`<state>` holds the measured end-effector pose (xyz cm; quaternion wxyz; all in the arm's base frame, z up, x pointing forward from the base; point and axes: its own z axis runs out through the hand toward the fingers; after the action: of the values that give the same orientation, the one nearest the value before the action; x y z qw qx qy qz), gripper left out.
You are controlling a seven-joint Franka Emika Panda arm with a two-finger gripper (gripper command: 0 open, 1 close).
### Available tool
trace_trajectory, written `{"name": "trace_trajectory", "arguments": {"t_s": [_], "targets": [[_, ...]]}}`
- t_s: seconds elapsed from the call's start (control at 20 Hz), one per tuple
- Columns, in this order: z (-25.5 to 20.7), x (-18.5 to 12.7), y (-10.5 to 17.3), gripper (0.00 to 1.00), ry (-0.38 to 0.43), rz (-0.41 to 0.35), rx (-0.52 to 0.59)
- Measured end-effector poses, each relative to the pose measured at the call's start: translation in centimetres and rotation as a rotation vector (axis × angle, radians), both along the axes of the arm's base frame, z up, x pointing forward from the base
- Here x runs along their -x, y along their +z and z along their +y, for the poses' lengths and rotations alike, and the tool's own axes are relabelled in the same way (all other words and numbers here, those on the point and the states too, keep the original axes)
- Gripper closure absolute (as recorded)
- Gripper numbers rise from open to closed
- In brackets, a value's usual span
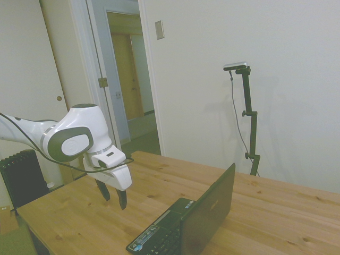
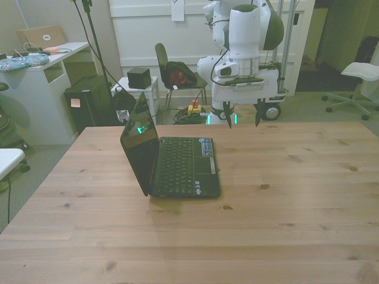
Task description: Close the laptop
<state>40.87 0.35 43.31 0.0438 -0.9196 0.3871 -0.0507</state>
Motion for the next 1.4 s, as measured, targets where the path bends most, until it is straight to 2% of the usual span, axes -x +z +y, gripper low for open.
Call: {"name": "trace_trajectory", "arguments": {"t_s": [0.1,0.2,0.55,0.8,1.05,1.4], "targets": [[0.0,-0.1,0.0,0.00,0.000,0.000,0.003],[-0.2,-1.0,1.4,0.00,-0.010,-0.026,0.035],[-2.2,-4.9,10.8,0.00,-0.101,-0.091,0.089],[-9.1,-4.7,16.3,0.00,-0.229,-0.114,0.085],[-18.0,-4.3,17.0,0.00,-0.329,-0.103,0.081],[-29.2,-4.6,16.5,0.00,-0.403,-0.077,0.087]]}}
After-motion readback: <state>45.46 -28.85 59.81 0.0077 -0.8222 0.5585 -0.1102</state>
